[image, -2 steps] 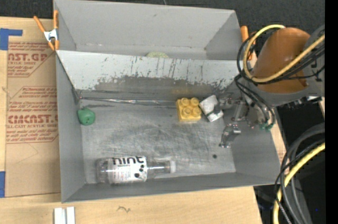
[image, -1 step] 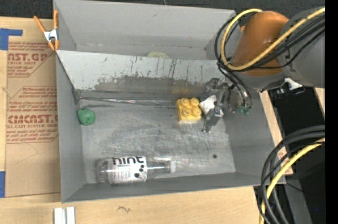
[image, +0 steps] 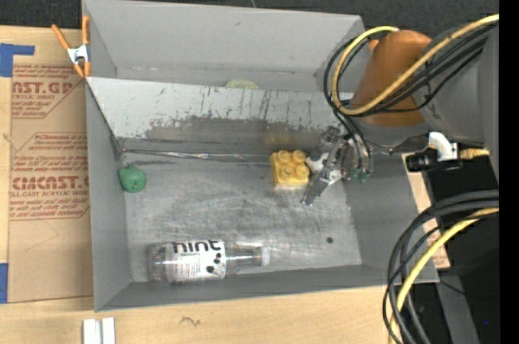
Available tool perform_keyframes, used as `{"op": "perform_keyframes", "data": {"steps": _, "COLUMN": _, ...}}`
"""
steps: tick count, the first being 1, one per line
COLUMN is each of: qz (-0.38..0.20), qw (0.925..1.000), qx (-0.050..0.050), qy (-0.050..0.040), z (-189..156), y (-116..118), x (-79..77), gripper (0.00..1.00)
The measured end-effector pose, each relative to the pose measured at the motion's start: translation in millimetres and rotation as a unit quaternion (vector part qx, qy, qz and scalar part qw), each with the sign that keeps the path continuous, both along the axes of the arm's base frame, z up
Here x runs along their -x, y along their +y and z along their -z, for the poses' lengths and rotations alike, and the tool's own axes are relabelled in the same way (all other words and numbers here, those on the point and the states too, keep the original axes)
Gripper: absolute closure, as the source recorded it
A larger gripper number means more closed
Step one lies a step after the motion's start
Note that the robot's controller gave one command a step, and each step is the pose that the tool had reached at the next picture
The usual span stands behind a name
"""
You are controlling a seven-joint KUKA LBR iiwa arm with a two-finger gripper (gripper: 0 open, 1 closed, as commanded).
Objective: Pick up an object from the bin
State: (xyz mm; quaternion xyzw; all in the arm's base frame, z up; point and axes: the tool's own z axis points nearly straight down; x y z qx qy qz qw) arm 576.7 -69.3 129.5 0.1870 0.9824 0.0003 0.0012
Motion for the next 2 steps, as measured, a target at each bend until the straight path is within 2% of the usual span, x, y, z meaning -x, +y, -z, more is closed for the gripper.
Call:
{"op": "perform_keyframes", "data": {"steps": 1, "qz": 0.069, "qw": 0.9976, "qx": 0.001, "qy": -0.0008, "z": 40, "y": 14, "x": -10.2, "gripper": 0.0}}
{"op": "perform_keyframes", "data": {"steps": 2, "qz": 0.082, "qw": 0.9966, "qx": -0.001, "qy": -0.0013, "z": 56, "y": -66, "x": -12.8, "gripper": 1.0}}
